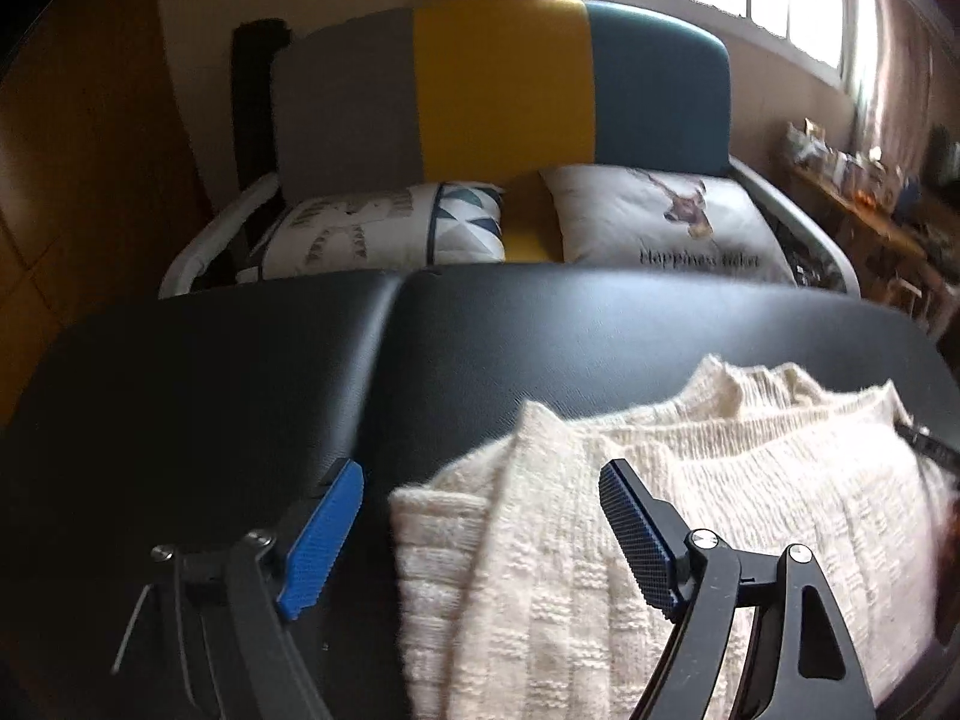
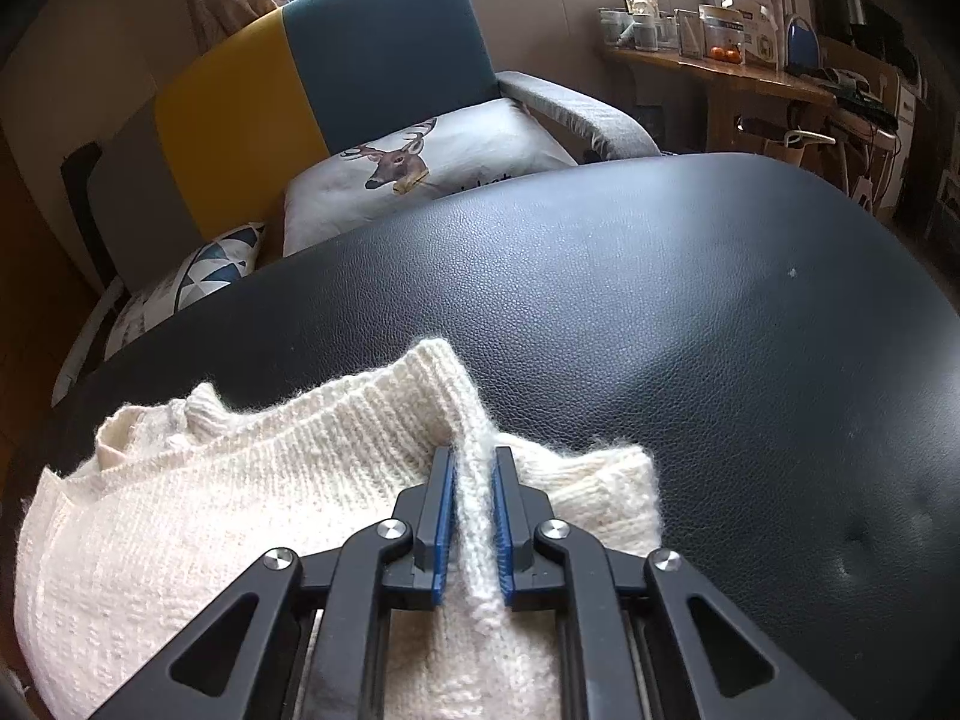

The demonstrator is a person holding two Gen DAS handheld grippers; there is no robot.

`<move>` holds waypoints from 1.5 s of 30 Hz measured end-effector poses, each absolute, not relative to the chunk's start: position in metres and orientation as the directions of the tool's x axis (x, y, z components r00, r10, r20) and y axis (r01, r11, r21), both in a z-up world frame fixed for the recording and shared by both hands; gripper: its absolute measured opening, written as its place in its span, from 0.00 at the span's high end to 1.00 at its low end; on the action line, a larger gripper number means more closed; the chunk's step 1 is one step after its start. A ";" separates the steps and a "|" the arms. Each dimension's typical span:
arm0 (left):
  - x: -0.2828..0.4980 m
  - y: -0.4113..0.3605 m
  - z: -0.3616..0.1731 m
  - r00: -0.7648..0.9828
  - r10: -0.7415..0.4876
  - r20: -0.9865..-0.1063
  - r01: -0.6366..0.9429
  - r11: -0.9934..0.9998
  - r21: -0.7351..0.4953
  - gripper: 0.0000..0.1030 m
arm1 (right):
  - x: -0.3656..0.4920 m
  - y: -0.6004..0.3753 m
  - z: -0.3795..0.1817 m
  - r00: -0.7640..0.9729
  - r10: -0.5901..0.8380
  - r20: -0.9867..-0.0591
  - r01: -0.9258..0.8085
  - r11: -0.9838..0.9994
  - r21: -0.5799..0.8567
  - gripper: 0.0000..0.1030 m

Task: Fold clothes

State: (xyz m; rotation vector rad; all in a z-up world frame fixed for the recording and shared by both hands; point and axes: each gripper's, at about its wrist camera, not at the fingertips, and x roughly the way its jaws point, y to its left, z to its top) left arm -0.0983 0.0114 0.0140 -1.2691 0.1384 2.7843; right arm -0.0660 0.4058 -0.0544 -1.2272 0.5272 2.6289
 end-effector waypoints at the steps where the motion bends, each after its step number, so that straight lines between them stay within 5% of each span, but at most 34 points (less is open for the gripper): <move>1: -0.100 0.015 0.010 -0.642 0.030 -0.766 -0.117 -0.991 0.059 0.20 | -0.066 0.406 -0.055 -0.640 0.020 -0.768 -0.318 -0.917 0.241 0.89; 10: -0.115 0.022 -0.032 -0.573 0.010 -0.820 -0.126 -0.989 0.076 0.20 | -0.065 0.409 -0.056 -0.649 0.007 -0.760 -0.316 -0.912 0.261 0.89; 20: -0.104 0.033 -0.029 -0.603 0.008 -0.798 -0.169 -0.979 0.118 0.57 | -0.066 0.410 -0.056 -0.654 0.005 -0.757 -0.316 -0.910 0.267 0.89; 34: -0.110 0.020 -0.005 -0.635 0.002 -0.773 -0.117 -0.989 0.093 0.83 | -0.065 0.411 -0.057 -0.657 0.001 -0.754 -0.315 -0.909 0.273 0.89; 36: -0.114 0.017 0.001 -0.649 -0.017 -0.761 -0.091 -0.991 0.099 0.94 | -0.065 0.411 -0.058 -0.658 0.000 -0.753 -0.315 -0.908 0.276 0.89; 45: -0.133 0.021 -0.040 -0.644 -0.160 -0.748 -0.057 -0.965 0.256 0.92 | -0.065 0.410 -0.059 -0.661 0.000 -0.750 -0.317 -0.907 0.278 0.89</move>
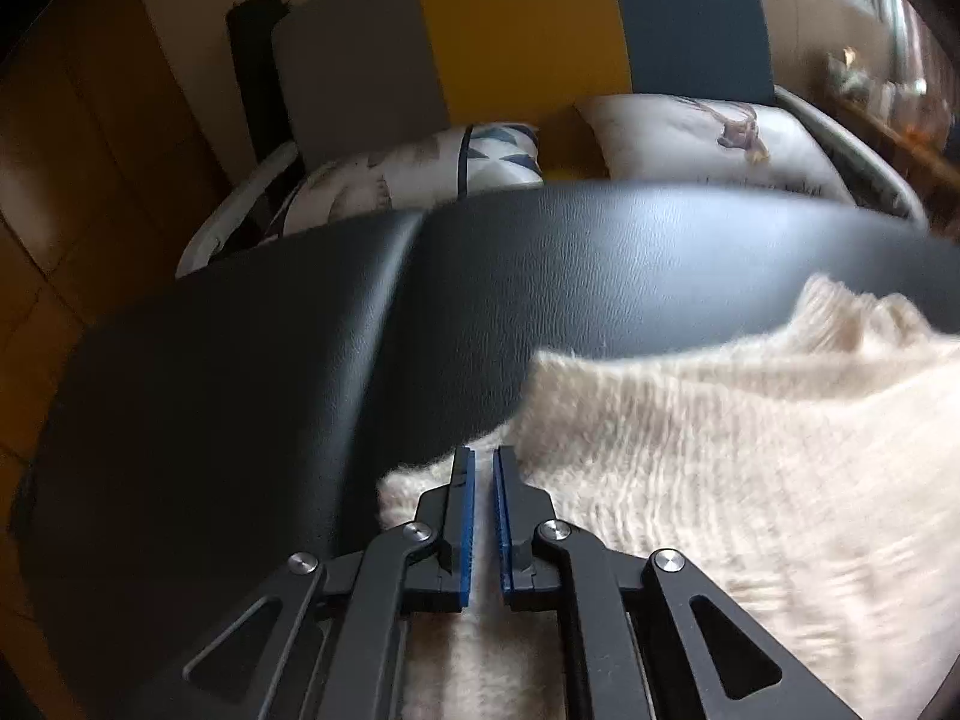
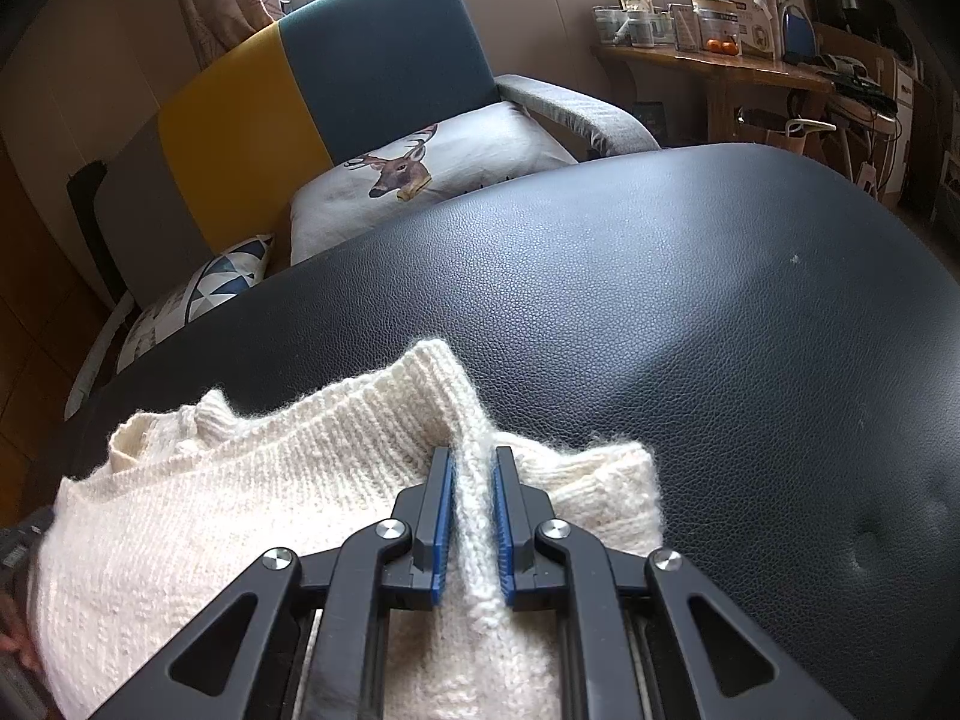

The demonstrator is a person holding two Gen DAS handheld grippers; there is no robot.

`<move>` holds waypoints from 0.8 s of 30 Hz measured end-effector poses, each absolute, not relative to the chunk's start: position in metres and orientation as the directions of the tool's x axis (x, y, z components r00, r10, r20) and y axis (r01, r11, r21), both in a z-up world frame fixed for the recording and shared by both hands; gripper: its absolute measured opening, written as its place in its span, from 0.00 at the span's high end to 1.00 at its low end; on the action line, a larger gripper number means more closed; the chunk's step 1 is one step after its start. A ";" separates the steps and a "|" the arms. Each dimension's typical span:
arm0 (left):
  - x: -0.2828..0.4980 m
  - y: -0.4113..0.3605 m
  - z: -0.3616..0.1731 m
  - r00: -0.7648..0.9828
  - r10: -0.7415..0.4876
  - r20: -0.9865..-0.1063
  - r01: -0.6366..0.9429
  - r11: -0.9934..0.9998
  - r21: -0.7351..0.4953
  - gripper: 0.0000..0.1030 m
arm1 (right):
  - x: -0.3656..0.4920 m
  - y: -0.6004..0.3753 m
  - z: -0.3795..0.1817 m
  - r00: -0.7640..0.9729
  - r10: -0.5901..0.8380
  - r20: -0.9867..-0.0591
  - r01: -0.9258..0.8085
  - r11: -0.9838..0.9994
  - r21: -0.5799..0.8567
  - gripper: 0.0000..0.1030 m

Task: Fold clothes

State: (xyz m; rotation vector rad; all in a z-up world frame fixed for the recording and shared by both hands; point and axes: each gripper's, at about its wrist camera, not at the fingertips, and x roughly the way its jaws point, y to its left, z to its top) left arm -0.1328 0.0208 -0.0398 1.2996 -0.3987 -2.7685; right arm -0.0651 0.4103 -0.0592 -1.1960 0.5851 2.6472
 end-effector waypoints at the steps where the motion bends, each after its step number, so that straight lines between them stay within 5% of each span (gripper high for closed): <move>1: -0.129 0.027 -0.041 -0.661 -0.189 -0.726 -0.064 -0.950 0.306 0.91 | -0.065 0.411 -0.059 -0.662 -0.002 -0.750 -0.316 -0.906 0.281 0.89; 5: -0.123 0.039 -0.043 -0.682 -0.244 -0.690 -0.074 -0.915 0.397 0.90 | -0.066 0.412 -0.061 -0.664 -0.007 -0.748 -0.316 -0.904 0.289 0.89; 16: -0.070 0.017 -0.035 -0.662 -0.165 -0.731 -0.091 -0.951 0.297 0.87 | -0.038 0.407 -0.058 -0.640 -0.015 -0.768 -0.287 -0.922 0.258 0.88; 18: -0.066 0.011 -0.023 -0.647 -0.130 -0.751 -0.093 -0.965 0.247 0.76 | -0.029 0.408 -0.057 -0.628 -0.034 -0.778 -0.290 -0.917 0.274 0.86; 20: -0.066 0.003 -0.003 -0.648 -0.094 -0.756 -0.061 -0.983 0.174 0.34 | -0.027 0.409 -0.046 -0.602 -0.030 -0.798 -0.303 -0.916 0.263 0.78; 22: -0.059 -0.005 0.026 -0.706 -0.059 -0.706 -0.012 -0.995 0.095 0.14 | -0.021 0.407 -0.027 -0.618 -0.016 -0.786 -0.318 -0.909 0.268 0.77; 24: -0.048 -0.004 0.049 -0.766 -0.004 -0.643 -0.005 -1.000 0.012 0.06 | -0.014 0.395 -0.004 -0.663 -0.041 -0.747 -0.288 -0.908 0.305 0.74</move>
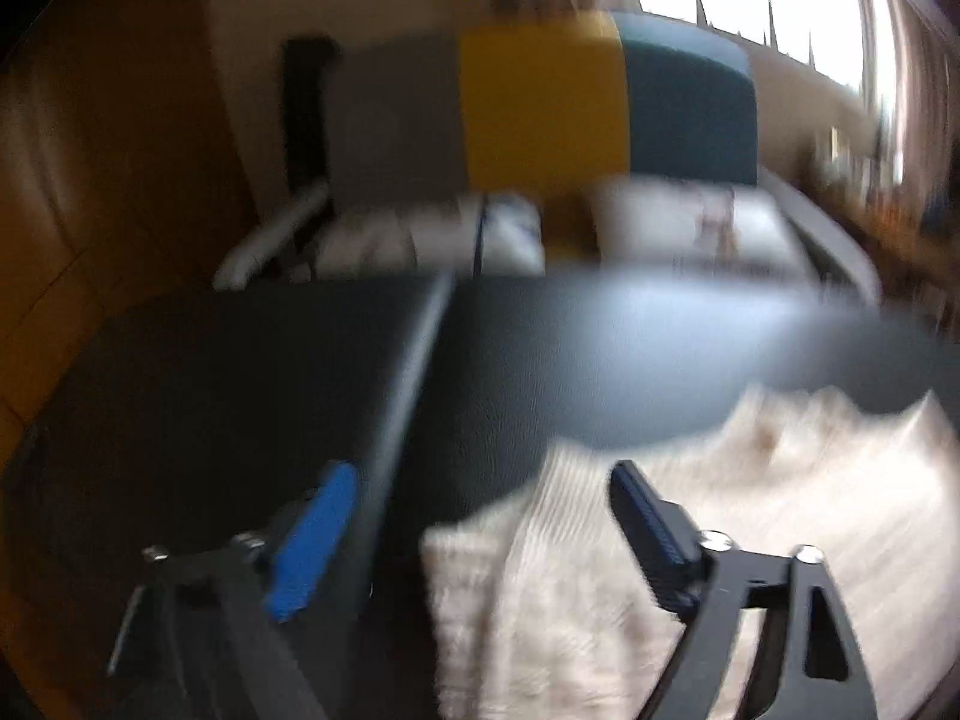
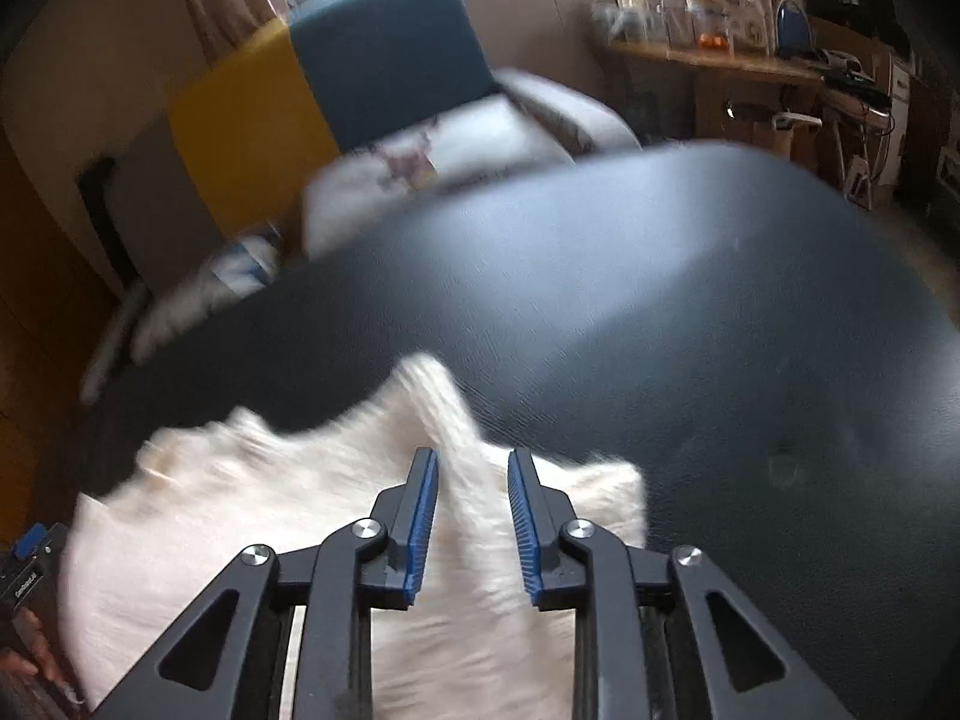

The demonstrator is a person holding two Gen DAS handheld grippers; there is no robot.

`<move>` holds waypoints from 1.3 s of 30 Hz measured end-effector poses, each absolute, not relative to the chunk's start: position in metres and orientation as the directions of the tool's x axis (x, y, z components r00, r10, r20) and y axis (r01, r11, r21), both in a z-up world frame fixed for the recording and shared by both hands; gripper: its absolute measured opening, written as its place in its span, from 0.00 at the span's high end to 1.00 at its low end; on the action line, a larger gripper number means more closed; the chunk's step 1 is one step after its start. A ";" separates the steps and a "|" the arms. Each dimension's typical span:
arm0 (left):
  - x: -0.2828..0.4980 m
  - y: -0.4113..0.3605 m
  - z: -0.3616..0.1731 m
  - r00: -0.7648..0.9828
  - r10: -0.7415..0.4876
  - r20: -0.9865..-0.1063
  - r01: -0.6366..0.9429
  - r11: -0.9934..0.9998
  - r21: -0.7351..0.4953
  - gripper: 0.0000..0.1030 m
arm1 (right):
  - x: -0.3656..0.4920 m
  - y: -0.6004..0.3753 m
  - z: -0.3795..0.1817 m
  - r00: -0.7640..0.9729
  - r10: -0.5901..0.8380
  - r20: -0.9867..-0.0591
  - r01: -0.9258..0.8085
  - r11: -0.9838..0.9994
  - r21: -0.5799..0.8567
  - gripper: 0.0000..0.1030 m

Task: Fold clothes
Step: 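Press the folded sweater flat with both tools near the collar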

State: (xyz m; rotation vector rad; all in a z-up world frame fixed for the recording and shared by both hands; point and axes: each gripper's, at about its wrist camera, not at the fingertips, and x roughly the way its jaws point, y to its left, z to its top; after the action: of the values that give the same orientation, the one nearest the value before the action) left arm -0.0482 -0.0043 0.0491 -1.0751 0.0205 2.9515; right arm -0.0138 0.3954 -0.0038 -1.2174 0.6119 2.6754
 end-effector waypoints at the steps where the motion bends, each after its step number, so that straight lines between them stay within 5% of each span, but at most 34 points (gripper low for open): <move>1: -0.045 0.001 0.054 -0.775 0.025 -0.632 -0.027 -1.000 -0.006 0.01 | -0.013 0.386 0.006 -0.672 -0.060 -0.738 -0.259 -0.915 0.310 0.72; 5: -0.040 0.040 0.046 -0.739 0.085 -0.668 -0.154 -0.987 0.044 0.00 | -0.019 0.326 0.028 -0.635 -0.157 -0.756 -0.079 -0.961 0.266 0.72; 11: -0.039 0.052 -0.012 -0.706 -0.053 -0.706 -0.163 -0.958 0.235 0.00 | -0.039 0.248 0.021 -0.495 -0.286 -0.820 0.088 -0.956 0.280 0.72; 19: -0.041 -0.004 -0.043 -0.628 0.119 -0.769 -0.077 -0.993 -0.091 0.00 | -0.048 0.203 0.010 -0.405 -0.252 -0.879 0.137 -0.967 0.215 0.72; 30: -0.041 -0.002 -0.028 -0.637 0.119 -0.762 -0.072 -0.993 -0.095 0.00 | -0.060 0.182 -0.014 -0.360 -0.158 -0.920 0.145 -0.983 0.113 0.71; 34: -0.044 -0.009 -0.020 -0.659 0.089 -0.747 -0.059 -0.996 -0.067 0.00 | -0.061 0.182 -0.013 -0.377 -0.142 -0.915 0.157 -0.984 0.088 0.95; 39: -0.050 -0.019 -0.036 -0.604 0.092 -0.791 -0.036 -0.995 -0.089 0.00 | -0.064 0.187 -0.002 -0.409 -0.150 -0.900 0.145 -0.985 0.099 0.97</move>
State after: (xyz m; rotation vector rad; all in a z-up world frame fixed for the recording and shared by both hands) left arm -0.0496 -0.0195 -0.0361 -1.3620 -0.0982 2.7498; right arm -0.0637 0.1872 -0.0019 -1.7872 0.0091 2.7950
